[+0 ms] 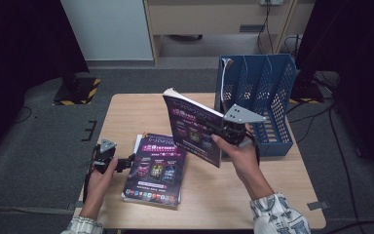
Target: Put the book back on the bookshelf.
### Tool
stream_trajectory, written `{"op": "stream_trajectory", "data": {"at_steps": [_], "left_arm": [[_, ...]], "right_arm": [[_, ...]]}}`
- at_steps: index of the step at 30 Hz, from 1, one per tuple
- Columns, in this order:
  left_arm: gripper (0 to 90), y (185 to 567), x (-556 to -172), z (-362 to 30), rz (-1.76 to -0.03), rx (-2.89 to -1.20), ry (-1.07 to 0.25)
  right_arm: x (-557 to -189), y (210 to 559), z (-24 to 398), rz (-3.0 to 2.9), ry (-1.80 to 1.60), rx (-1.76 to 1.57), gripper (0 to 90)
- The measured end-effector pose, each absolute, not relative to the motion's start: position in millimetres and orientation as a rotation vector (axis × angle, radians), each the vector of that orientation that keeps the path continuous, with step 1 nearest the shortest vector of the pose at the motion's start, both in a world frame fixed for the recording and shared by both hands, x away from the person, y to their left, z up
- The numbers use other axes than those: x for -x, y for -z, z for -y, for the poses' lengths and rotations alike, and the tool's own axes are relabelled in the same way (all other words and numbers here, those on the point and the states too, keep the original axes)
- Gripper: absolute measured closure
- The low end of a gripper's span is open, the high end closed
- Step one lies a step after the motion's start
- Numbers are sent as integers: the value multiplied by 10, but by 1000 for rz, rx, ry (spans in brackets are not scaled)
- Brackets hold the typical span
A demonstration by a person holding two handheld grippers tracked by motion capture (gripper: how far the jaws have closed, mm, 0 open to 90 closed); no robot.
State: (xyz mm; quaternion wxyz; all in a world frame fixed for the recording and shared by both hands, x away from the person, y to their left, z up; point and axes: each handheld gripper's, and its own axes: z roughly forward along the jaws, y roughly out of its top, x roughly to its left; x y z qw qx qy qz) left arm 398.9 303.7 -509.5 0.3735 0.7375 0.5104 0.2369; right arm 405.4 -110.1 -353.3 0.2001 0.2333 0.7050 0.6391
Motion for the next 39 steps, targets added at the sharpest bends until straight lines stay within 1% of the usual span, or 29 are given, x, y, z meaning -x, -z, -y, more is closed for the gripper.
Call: {"op": "stream_trajectory", "data": {"at_steps": [16, 39], "left_arm": [[52, 5105, -3991, -3012, -1300, -1909, -615], [54, 5100, -3988, -3007, -1300, -1898, -617]], "right_arm": [[-4045, 3688, 1389, -1968, -1816, -677, 826], [-3951, 3733, 1831, -1934, -1832, -720, 826]]}}
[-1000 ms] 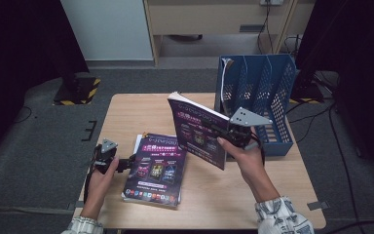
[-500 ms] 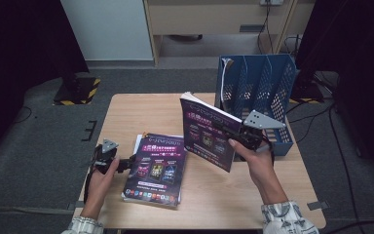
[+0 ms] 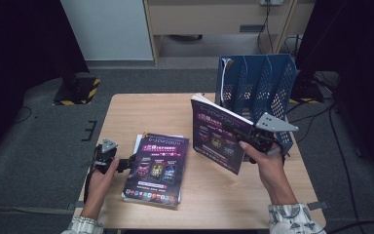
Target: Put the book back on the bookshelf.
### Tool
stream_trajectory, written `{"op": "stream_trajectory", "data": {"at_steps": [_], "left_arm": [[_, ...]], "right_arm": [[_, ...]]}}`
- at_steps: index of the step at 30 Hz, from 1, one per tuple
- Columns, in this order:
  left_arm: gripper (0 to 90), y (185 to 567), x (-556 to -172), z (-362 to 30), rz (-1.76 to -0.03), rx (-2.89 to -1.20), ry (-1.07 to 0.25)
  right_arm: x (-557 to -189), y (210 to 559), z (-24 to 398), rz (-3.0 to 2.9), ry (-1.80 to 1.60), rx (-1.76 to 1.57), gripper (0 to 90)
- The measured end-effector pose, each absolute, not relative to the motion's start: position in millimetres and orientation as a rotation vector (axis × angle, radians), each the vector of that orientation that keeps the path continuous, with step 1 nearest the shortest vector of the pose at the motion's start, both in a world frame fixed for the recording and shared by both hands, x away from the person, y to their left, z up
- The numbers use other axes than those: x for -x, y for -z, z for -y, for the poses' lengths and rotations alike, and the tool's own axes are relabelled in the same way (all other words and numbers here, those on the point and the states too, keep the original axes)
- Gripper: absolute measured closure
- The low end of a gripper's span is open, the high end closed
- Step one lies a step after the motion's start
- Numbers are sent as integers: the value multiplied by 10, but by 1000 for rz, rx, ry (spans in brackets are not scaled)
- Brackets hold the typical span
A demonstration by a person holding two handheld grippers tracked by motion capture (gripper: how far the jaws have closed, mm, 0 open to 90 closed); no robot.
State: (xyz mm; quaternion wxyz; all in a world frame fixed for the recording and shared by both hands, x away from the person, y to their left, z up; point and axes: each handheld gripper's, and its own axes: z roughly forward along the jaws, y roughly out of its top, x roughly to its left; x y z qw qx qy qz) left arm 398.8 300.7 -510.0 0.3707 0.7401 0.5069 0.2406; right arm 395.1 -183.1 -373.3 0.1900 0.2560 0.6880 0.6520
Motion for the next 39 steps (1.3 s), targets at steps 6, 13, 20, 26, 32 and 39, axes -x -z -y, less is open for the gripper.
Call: {"op": "stream_trajectory", "data": {"at_steps": [6, 13, 20, 26, 32, 39], "left_arm": [[54, 5098, -3991, -3015, -1299, -1906, -627], [54, 5099, -3993, -3004, -1296, -1918, -631], [54, 5093, -3988, -3022, -1300, -1908, -634], [54, 5093, -3984, -3013, -1297, -1910, -634], [54, 5088, -3981, -3020, -1300, -1902, -633], [54, 5094, -3980, -3008, -1301, -1908, -635]], "right_arm": [[-3896, 3747, 1943, -1936, -1821, -727, 826], [-3837, 3719, 2099, -1933, -1812, -744, 826], [-3753, 3675, 2230, -1934, -1792, -762, 826], [-3691, 3639, 2322, -1929, -1791, -769, 826], [-3639, 3582, 2411, -1930, -1772, -784, 827], [-3554, 3414, 2561, -1912, -1782, -805, 827]]}}
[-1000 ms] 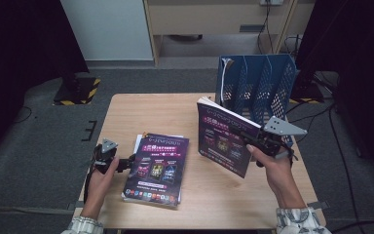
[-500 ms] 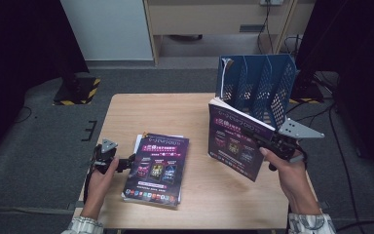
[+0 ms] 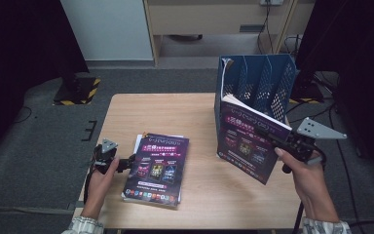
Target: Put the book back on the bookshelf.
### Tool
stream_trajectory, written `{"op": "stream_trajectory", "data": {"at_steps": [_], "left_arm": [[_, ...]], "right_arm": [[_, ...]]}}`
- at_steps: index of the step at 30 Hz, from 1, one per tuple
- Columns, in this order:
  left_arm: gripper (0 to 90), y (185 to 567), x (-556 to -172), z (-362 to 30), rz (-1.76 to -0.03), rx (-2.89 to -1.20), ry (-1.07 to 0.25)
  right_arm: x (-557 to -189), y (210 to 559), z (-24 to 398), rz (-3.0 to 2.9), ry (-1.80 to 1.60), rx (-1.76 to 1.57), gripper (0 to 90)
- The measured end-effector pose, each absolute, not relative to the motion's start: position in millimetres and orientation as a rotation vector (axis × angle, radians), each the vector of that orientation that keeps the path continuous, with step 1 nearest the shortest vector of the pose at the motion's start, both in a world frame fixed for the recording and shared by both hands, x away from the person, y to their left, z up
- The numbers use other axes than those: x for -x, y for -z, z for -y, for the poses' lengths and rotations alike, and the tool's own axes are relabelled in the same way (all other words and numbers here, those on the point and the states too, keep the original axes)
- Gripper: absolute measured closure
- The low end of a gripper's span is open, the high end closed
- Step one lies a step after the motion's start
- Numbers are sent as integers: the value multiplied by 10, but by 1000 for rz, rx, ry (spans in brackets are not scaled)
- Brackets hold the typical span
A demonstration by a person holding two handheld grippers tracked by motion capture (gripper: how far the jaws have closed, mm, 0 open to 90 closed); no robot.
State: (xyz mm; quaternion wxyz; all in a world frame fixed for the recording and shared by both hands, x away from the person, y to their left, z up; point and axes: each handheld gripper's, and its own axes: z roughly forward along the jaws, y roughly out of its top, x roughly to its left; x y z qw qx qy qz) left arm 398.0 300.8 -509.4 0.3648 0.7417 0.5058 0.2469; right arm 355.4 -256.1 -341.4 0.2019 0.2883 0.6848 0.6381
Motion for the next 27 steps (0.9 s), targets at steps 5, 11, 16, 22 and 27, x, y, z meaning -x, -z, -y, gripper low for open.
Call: {"op": "stream_trajectory", "data": {"at_steps": [5, 11, 16, 22, 27], "left_arm": [[53, 5097, -3968, -2984, -1290, -1910, -630], [53, 5099, -3977, -2990, -1295, -1911, -634], [54, 5095, -3976, -2989, -1294, -1909, -637], [54, 5091, -3976, -2995, -1295, -1907, -640], [54, 5081, -3970, -3001, -1297, -1899, -645]], "right_arm": [[-3526, 3273, 2624, -1906, -1770, -808, 826], [-3526, 3048, 2721, -1874, -1771, -813, 826], [-3597, 2928, 2751, -1855, -1759, -831, 827], [-3672, 2856, 2774, -1847, -1721, -855, 827], [-3713, 2804, 2779, -1832, -1668, -873, 827]]}}
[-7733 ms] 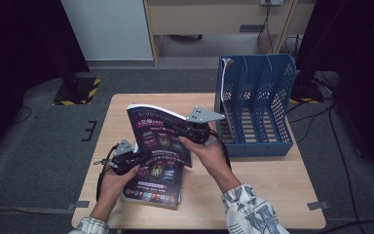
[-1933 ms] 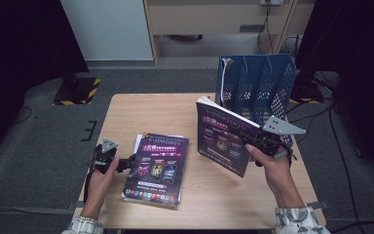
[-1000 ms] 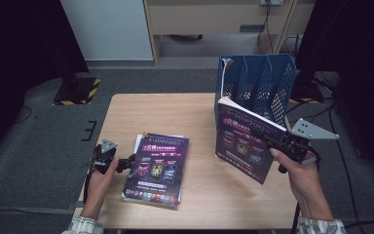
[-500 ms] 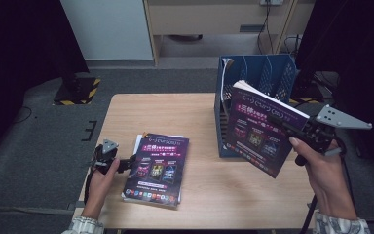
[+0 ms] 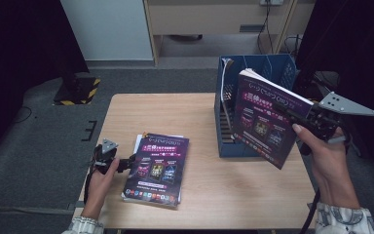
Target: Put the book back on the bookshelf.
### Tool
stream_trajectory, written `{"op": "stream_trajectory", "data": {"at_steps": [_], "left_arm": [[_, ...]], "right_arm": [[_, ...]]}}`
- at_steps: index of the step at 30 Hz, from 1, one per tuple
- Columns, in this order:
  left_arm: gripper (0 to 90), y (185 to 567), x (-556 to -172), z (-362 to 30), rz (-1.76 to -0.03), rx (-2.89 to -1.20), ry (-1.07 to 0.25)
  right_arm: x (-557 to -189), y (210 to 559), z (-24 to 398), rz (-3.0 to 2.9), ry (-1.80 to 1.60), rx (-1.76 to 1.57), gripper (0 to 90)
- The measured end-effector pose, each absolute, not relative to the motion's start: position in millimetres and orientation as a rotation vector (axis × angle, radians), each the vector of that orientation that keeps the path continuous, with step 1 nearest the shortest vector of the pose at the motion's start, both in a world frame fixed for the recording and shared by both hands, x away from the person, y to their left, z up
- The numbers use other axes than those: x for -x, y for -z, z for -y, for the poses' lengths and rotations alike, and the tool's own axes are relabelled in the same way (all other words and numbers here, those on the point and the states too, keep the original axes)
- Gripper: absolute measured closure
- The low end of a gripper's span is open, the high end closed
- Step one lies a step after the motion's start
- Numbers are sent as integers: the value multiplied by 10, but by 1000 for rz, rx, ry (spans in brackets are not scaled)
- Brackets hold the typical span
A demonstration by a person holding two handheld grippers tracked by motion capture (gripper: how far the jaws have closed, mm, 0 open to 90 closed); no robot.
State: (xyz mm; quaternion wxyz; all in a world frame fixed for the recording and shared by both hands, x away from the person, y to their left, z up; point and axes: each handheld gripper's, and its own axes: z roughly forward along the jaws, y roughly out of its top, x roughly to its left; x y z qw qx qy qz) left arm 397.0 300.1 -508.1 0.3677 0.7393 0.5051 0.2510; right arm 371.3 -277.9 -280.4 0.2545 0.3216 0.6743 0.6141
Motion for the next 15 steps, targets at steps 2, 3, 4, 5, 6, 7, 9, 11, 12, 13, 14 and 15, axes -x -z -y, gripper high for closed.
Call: {"op": "stream_trajectory", "data": {"at_steps": [2, 3, 4, 5, 6, 7, 9, 11, 12, 13, 14, 15], "left_arm": [[55, 5086, -3971, -3002, -1300, -1903, -646], [55, 5086, -3971, -3002, -1300, -1904, -648], [56, 5085, -3970, -3002, -1300, -1903, -649], [56, 5084, -3970, -3001, -1299, -1901, -649], [56, 5084, -3970, -3001, -1298, -1901, -652], [56, 5084, -3970, -3000, -1299, -1901, -655], [56, 5088, -3971, -2999, -1299, -1906, -660], [56, 5091, -3971, -3000, -1302, -1905, -669], [59, 5092, -3971, -3003, -1306, -1900, -682], [63, 5091, -3971, -3008, -1311, -1895, -699], [68, 5089, -3971, -3016, -1318, -1892, -705], [69, 5090, -3971, -3025, -1322, -1891, -708]], "right_arm": [[-3736, 2786, 2777, -1831, -1646, -879, 827], [-3761, 2772, 2778, -1829, -1625, -886, 827], [-3774, 2766, 2781, -1829, -1621, -888, 827], [-3791, 2762, 2785, -1824, -1613, -893, 827], [-3808, 2759, 2790, -1817, -1609, -903, 827], [-3824, 2756, 2800, -1812, -1600, -906, 827], [-3849, 2754, 2815, -1795, -1594, -925, 827], [-3872, 2755, 2835, -1777, -1584, -950, 827], [-3884, 2757, 2845, -1768, -1578, -956, 827], [-3899, 2759, 2853, -1755, -1570, -968, 827], [-3911, 2761, 2859, -1747, -1564, -981, 827], [-3927, 2762, 2865, -1739, -1558, -993, 827]]}}
